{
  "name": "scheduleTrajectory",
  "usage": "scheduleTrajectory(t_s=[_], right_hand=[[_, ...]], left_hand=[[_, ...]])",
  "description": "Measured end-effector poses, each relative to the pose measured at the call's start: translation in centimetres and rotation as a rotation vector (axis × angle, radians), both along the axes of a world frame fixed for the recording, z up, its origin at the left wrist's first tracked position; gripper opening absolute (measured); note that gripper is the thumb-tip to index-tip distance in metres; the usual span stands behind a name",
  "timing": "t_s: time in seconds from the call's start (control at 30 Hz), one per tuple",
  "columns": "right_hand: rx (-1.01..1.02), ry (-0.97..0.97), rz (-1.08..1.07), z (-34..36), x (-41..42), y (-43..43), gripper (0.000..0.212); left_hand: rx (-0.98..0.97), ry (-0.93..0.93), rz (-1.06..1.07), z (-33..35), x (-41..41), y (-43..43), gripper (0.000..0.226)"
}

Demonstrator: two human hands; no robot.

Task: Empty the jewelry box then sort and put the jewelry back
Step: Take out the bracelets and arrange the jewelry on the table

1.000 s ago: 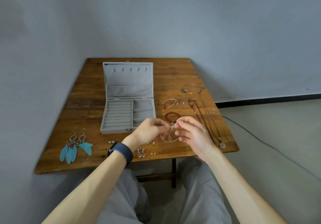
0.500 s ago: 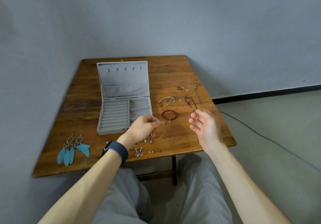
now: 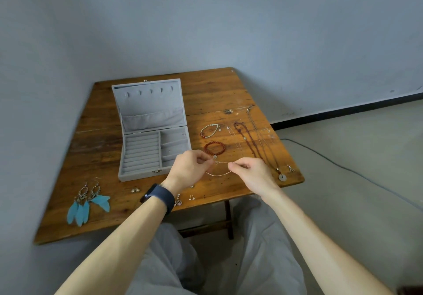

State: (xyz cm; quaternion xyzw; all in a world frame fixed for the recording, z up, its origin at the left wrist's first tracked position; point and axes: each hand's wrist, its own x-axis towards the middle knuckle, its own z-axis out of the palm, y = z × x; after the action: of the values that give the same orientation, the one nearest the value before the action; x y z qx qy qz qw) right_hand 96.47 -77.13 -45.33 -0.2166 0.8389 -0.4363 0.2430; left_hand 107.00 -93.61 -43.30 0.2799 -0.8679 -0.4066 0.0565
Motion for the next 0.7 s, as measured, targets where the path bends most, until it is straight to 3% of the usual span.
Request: scheduleTrajectory(t_s=[0.17, 0.33, 0.7], right_hand=[[0.193, 0.322, 0.058, 0.1, -2.1, -2.0, 0.017], [0.318, 0.569, 0.165, -0.7, -2.6, -3.1, 0.017], [0.306, 0.548, 0.172, -1.1, -3.2, -2.7, 0.024]], left_hand=[[-0.433, -0.116, -0.005, -1.6, -1.8, 0.4, 0.019], [-0.658, -0.204, -0.017, -2.4, -3.3, 0.5, 0.023], [-0.644, -0.255, -0.026, -2.6, -3.6, 0.3, 0.025]])
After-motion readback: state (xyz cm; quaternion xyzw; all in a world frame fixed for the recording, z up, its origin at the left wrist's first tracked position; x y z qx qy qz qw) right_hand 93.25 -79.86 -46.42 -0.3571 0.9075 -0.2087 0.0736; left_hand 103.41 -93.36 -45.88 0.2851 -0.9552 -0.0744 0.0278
